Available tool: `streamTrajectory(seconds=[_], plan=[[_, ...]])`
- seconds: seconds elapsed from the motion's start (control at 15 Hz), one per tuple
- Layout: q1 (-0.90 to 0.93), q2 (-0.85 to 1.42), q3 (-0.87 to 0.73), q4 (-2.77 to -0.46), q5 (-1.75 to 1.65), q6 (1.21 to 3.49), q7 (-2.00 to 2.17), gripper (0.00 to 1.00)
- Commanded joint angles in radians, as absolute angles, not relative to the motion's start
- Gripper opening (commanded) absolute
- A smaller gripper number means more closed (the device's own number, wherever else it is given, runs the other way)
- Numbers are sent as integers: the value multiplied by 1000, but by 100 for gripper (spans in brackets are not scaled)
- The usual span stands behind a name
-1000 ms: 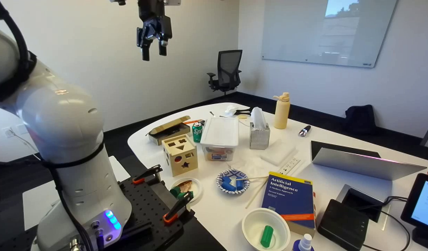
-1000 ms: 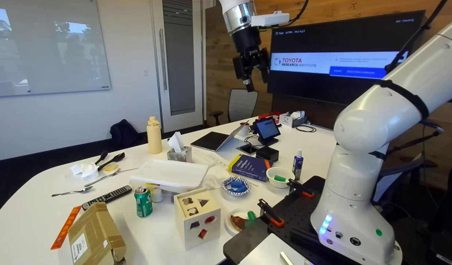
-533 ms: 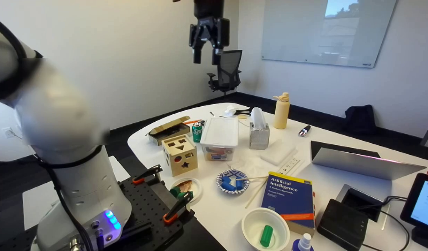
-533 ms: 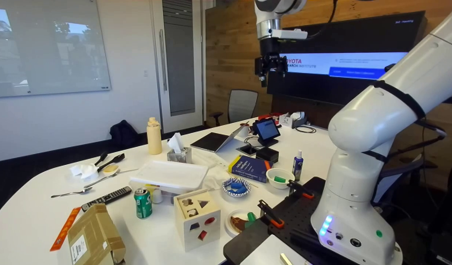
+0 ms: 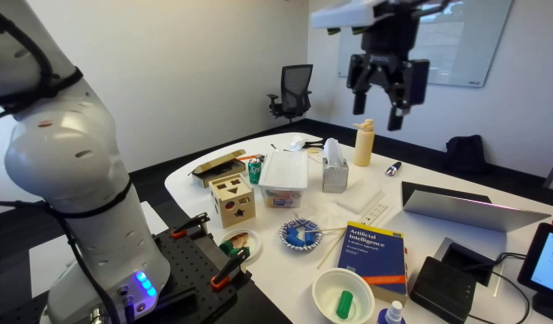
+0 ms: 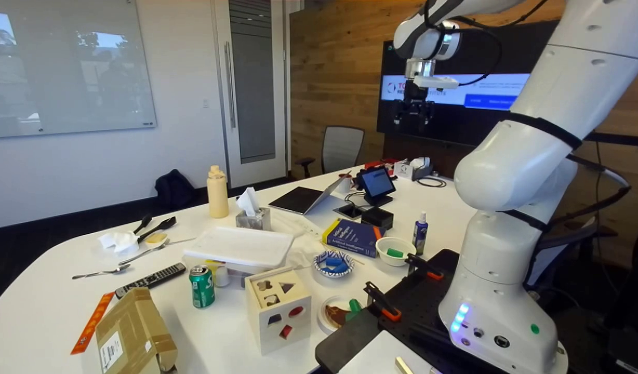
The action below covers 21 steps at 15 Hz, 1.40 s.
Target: Put the clear cap onto the bottle
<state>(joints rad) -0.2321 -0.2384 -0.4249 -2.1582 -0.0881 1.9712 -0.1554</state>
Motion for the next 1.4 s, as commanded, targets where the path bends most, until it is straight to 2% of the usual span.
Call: streamTrajectory(seconds=[0.0, 0.33, 0.53, 0.93, 1.33], plan=[[-296, 3, -475, -2015, -5, 2090, -222, 100], [-435, 321, -463, -1853, 102, 2298, -279, 100], [-519, 467, -428, -1746, 103, 2336, -245, 100], [-659, 634, -357, -1601, 92, 2213, -227, 100], [-737, 596, -312, -1655, 101, 2029, -252, 100]])
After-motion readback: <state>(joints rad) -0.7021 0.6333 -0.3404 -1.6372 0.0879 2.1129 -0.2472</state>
